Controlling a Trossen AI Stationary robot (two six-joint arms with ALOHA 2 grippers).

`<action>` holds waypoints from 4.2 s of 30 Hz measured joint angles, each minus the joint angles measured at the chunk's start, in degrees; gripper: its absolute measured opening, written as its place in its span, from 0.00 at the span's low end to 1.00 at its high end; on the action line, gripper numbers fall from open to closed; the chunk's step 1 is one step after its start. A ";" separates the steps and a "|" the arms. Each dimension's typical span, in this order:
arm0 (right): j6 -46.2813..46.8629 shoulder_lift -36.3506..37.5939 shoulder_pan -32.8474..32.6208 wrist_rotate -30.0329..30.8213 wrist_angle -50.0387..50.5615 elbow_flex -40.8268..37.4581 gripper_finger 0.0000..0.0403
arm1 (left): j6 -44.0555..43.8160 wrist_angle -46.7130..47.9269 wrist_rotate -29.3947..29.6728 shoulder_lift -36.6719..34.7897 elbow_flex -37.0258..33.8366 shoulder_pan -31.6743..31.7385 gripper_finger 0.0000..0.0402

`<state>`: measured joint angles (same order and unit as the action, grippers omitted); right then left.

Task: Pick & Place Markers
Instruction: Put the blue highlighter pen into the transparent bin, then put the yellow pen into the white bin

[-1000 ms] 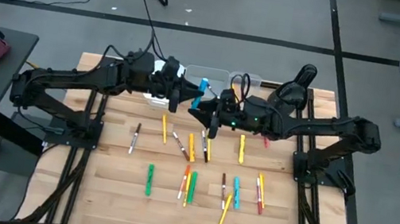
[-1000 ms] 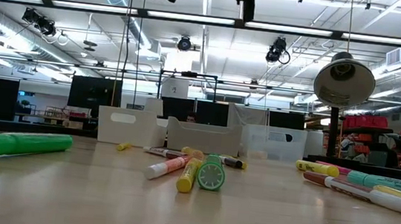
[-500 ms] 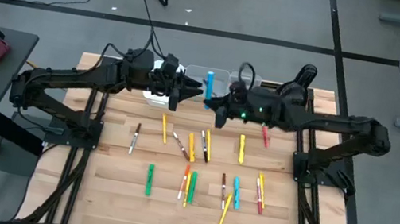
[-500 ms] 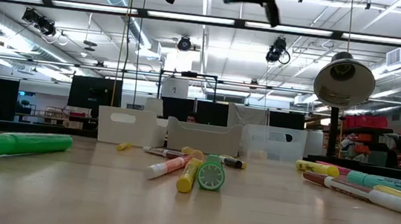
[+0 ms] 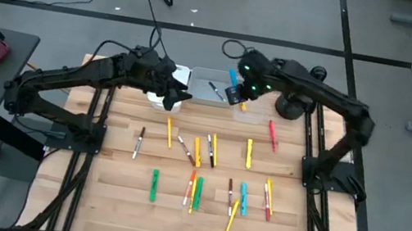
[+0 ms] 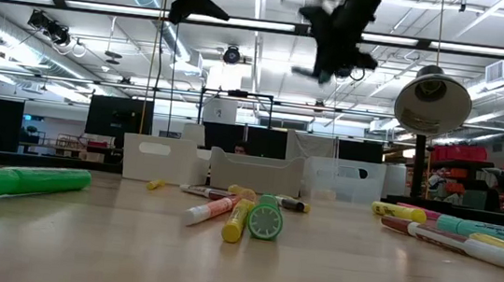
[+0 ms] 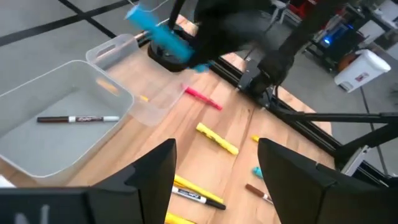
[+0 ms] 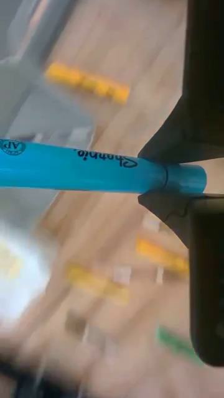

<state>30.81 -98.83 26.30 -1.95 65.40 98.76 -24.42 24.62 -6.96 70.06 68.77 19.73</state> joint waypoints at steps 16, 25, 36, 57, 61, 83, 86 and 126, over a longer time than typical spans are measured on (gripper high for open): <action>-5.58 -20.00 11.22 2.16 6.30 1.86 0.11 | -0.40 -0.34 0.02 0.00 0.00 -4.00 0.51; -4.11 -25.07 11.59 2.96 5.69 1.83 0.12 | -0.36 -0.38 -0.14 0.00 0.00 -6.27 0.51; -4.20 -26.45 11.97 5.93 6.32 1.83 0.30 | -0.36 -0.37 -0.88 0.00 0.00 -8.09 0.51; -7.46 -4.31 -11.70 12.40 1.03 1.77 0.42 | 1.14 -6.93 4.59 0.04 0.00 -7.96 0.51; -5.82 -3.34 -20.48 13.46 2.21 1.77 0.41 | 1.55 -6.97 4.58 0.04 0.00 -7.96 0.51; 53.66 18.34 -44.48 -7.77 6.80 -44.08 0.48 | 5.23 -5.85 2.57 0.04 0.00 -7.96 0.51; 60.57 22.80 -44.58 -7.53 -0.30 -51.26 0.48 | 5.61 -5.87 2.57 0.04 0.00 -7.96 0.51; 73.75 25.43 -44.52 -1.65 -26.44 -69.32 0.16 | 5.11 -6.81 6.77 0.04 0.00 -7.96 0.51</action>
<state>104.56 -73.41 -18.22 -3.60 38.96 29.45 -19.31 17.80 -0.19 70.11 68.77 11.77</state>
